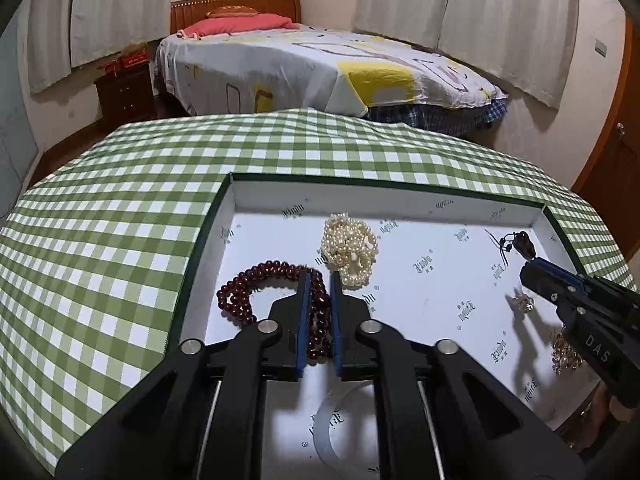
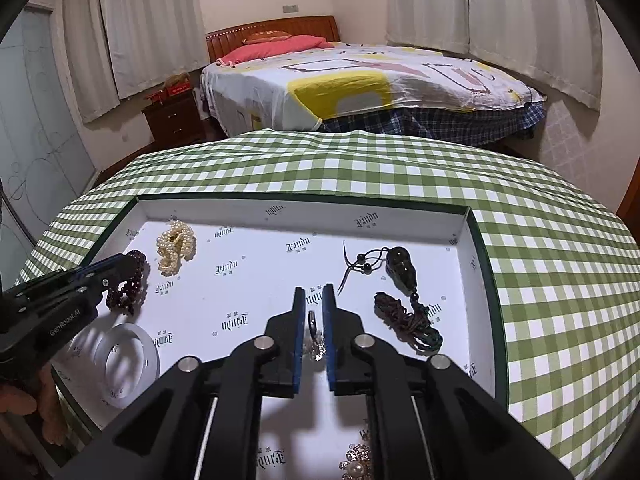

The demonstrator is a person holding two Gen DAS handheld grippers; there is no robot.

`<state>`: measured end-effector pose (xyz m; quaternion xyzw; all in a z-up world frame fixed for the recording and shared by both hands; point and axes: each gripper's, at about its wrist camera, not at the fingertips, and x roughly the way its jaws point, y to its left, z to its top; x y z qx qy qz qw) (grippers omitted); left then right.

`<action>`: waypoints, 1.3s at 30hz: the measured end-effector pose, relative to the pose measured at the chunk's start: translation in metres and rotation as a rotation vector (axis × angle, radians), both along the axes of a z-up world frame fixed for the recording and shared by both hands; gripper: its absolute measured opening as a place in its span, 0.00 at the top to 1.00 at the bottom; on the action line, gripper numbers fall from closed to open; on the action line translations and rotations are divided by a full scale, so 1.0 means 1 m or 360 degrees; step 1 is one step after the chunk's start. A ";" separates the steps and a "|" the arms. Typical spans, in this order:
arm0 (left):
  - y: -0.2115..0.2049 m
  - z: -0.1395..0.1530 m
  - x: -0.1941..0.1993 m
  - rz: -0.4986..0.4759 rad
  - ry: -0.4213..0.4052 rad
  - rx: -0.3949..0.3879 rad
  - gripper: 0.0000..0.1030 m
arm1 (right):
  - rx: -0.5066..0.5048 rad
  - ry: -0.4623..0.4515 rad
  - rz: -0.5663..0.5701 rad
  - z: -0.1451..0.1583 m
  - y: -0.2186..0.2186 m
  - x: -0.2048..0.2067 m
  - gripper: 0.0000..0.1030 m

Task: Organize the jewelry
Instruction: 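Lower the bracelet into the box and open left while right lowers the gold brooch and opens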

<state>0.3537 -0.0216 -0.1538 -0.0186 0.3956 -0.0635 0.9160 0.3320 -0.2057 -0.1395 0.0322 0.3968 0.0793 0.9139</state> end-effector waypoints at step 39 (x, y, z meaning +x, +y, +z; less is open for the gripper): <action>-0.005 0.023 -0.142 0.0018 -0.0147 -0.0078 0.49 | 0.0005 -0.0182 -0.0093 0.024 -0.031 -0.123 0.71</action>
